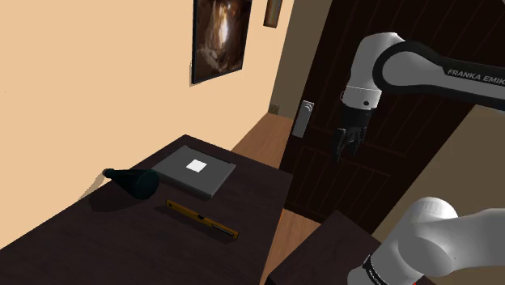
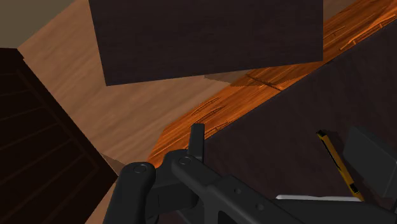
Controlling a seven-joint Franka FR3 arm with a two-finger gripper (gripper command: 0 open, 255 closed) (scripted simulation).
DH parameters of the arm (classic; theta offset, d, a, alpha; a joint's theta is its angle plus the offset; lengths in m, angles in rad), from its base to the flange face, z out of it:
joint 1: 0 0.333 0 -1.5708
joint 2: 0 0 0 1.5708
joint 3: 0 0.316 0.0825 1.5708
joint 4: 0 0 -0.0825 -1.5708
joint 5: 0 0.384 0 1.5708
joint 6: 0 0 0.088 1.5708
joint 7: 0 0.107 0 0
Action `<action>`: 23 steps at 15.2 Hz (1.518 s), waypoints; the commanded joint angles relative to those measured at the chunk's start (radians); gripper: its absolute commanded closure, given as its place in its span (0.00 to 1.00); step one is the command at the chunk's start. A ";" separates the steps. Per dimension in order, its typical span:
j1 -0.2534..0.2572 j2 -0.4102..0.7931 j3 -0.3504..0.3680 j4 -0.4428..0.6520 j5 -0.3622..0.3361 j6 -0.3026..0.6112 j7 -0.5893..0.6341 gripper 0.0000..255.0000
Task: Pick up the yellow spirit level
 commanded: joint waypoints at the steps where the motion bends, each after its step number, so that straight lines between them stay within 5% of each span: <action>1: 0.000 0.000 0.000 0.000 0.000 0.000 0.000 0.00; 12: 0.071 0.303 0.080 -0.040 0.031 0.371 -0.041 0.00; 23: 0.125 0.690 0.161 0.079 0.003 0.668 -0.054 0.00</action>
